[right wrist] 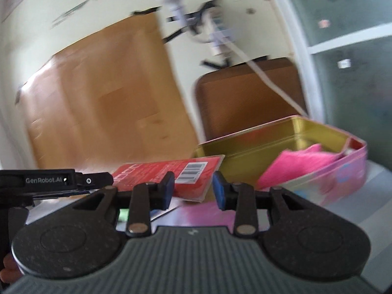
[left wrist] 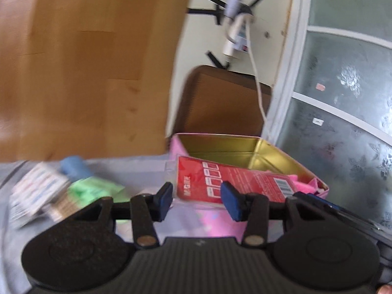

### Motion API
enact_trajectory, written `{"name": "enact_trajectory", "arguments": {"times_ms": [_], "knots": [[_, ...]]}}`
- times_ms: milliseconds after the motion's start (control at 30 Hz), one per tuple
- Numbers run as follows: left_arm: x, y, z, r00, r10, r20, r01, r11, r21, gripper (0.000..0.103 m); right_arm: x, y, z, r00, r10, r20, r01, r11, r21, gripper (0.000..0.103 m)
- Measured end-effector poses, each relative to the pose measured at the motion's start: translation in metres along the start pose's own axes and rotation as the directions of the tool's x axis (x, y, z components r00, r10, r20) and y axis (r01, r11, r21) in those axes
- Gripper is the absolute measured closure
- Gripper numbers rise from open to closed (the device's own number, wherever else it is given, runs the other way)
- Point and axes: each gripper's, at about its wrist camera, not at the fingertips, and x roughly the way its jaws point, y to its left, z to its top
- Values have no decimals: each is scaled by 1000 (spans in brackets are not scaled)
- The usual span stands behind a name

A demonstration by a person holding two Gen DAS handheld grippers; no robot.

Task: Organize soft objects
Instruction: 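Grasp the red card box and drop it into the pink tin, then grasp the white label sheet with the right gripper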

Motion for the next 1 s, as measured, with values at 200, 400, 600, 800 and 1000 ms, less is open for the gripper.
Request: {"name": "enact_trajectory", "arguments": {"times_ms": [200,400,600,800,1000], "knots": [[84,-35,9,997,-37,-74,37,999,-3,60,37,-53,12,993,-112,-19,113,993,22,65],[123,-53,2,988,-25,-154,30,999,28,56,50,-80,14,983,-178,-42,180,982,49,57],[82,-41,-5,994,-41,-97,44,998,35,55,34,-62,7,993,-115,-6,115,990,76,56],[14,23,-30,998,8,-65,-10,999,-41,55,22,2,-13,996,84,-21,-84,996,9,56],[-37,123,-73,962,237,-138,-251,963,-97,55,37,88,-48,941,257,-218,-277,959,-65,56]]}}
